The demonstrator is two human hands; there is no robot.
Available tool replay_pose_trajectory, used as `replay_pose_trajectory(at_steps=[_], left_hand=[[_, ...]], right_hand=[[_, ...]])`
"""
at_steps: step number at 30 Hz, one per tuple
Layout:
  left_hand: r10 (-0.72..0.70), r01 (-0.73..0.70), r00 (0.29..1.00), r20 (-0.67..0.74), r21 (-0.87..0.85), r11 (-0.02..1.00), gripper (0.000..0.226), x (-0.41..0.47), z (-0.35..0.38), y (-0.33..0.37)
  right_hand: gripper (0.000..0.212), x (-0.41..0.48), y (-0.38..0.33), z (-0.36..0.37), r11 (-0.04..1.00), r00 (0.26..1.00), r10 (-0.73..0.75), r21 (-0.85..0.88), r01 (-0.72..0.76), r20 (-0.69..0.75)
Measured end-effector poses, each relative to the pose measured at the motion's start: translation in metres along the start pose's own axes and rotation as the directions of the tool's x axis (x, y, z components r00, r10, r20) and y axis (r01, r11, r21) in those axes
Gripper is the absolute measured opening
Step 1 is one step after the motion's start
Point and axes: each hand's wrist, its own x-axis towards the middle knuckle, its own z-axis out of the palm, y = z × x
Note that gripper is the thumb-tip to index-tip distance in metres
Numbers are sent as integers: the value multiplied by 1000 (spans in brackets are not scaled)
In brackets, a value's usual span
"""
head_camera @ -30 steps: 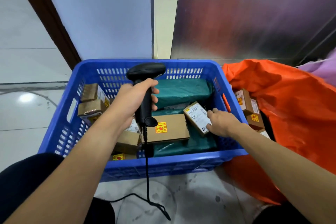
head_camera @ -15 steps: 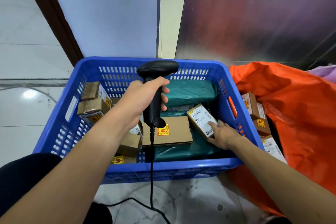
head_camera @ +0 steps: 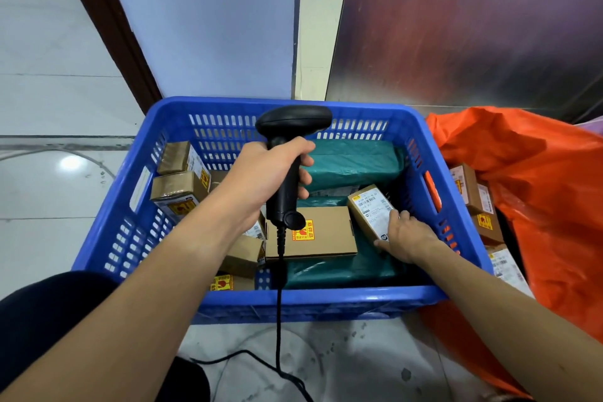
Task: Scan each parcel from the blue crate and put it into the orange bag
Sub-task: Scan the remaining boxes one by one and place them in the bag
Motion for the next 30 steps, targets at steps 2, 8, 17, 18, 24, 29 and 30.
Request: replay_pose_trajectory(at_steps=[2,8,17,18,24,29,30], left_hand=[[3,-3,1000,-1,-5,1000,23,1,1,1],[71,-71,997,-10,-73,995,23,3,1,6],[40,-43,999,-19,-252,967,19,2,9,7],[41,-45,999,-19,-250,967,19,0,10,6],[91,-94,995,-39,-89,992,9,-13,15,1],[31,-32,999,-12,-118,992,7,-31,30,-5],[18,-17,1000,4,-134,991,7,-34,33,-6]], right_hand=[[76,1,0,-1,1000,1000,6,27,-6,-5],[78,-11,8,-15,994,993,41,104,-30,-109],[73,-64,17,-83,997,959,-4,70,24,-283],[73,-72,20,-96,997,946,-7,72,32,-324],[75,-128,26,-158,982,822,-18,143,120,-569],[67,-165,34,-161,881,863,178,468,75,-473],[68,-171,34,-160,858,867,184,506,89,-464]])
